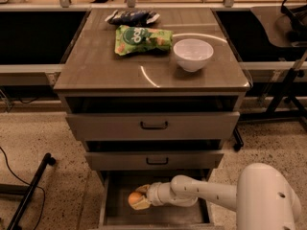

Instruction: Place orange into bottom drawer

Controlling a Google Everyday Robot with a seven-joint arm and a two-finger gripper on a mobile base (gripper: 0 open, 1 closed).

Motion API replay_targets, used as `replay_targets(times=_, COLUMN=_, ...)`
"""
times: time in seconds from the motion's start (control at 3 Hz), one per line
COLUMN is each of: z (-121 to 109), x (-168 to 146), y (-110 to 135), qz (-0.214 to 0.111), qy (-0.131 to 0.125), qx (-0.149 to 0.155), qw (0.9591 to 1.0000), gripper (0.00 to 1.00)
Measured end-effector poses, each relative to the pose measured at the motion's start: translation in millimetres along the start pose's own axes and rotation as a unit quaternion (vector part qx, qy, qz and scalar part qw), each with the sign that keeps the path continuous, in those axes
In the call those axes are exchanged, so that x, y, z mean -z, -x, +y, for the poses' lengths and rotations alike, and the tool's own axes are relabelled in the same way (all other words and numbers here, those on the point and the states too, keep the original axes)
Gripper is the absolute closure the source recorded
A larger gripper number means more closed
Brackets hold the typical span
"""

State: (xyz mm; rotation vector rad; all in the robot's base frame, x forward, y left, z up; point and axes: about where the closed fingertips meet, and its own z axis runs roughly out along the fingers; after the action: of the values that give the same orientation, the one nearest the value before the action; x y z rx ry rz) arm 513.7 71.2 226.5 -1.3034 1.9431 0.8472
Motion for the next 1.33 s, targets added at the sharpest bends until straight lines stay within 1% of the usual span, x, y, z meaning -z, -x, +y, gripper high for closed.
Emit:
replay_targets(times=0.33, z=-9.0, x=-6.5, y=-18.4, qz=0.014, qy=-0.008, qx=-0.020, qw=0.9997, gripper=0.50)
replay_targets(times=0.67, z=-11.2, x=-8.4, y=-23.9, qz=0.020, qy=-0.009, qx=-0.026, qw=0.9994, gripper=0.28)
replay_targets(times=1.0, z=-11.3, x=-8.3, y=-24.1, qz=0.020, qy=-0.009, qx=-0.027, qw=0.9994, gripper=0.04)
replay_targets(times=1.33, z=-9.0, x=40.0, y=-31.4, qz=0.012, qy=-0.047, qx=-0.040, qw=0.9980, gripper=0.00)
